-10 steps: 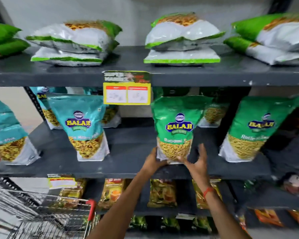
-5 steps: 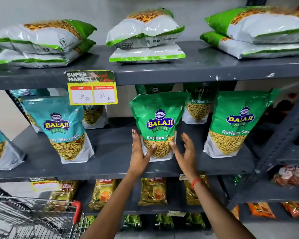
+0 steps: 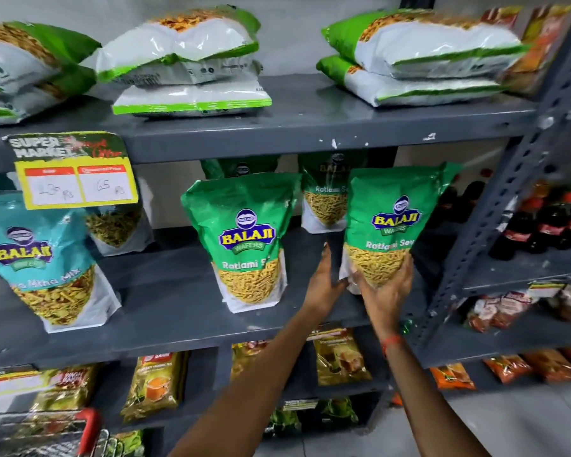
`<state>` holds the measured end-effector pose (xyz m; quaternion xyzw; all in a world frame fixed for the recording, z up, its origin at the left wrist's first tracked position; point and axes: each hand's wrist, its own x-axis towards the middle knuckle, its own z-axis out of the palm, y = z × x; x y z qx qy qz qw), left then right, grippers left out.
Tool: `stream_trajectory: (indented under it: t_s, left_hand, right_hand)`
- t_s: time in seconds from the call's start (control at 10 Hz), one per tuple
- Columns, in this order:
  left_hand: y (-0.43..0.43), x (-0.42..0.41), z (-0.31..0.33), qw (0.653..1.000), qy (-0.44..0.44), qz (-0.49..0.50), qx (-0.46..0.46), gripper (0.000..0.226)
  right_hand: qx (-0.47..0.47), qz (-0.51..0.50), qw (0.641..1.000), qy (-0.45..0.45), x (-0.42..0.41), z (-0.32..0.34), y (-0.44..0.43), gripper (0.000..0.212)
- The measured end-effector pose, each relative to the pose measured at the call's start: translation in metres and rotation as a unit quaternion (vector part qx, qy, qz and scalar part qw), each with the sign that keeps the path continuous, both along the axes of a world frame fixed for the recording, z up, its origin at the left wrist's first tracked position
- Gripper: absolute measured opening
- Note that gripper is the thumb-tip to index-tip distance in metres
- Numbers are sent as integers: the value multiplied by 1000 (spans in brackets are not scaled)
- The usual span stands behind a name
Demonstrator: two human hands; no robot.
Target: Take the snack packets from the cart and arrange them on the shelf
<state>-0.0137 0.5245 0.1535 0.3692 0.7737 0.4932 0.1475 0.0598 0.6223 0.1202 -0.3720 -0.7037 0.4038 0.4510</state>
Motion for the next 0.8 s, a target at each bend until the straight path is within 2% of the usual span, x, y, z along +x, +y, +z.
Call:
stream_trajectory:
  t_s: [0.1,0.2,0.3,0.4,0.6,0.7,0.8]
  left_hand:
    - [21,-14,-17,997,-63,-32,-31,90]
    - [31,-20,-26,996,-76,-39,-31,84]
    - [38,-22,-32,995,-90,-12,-27,64]
    - [38,-25,-36,996,-85,-6,-16,59]
    - [32,-27,-38,996,-79,-8,-32,60]
    - [25,-19,-31,994,-76,-23,-70,76]
    - [14,-17,-29,993,-30,7,-117,82]
  right_hand:
    - [-108,69,990,-60,11,-11,38,124]
    - [-113,120,985,-59,13,-14,52,118]
    - [-130,153,979,-39,11,-14,58,108]
    - [-129,151,980,-22,12,-13,53,112]
    - [-129,152,979,-52,16,-10,47,114]
    - [-121,110,983,-84,22,-6,32,119]
    - [-86,30,991,-95,20,-10,16,113]
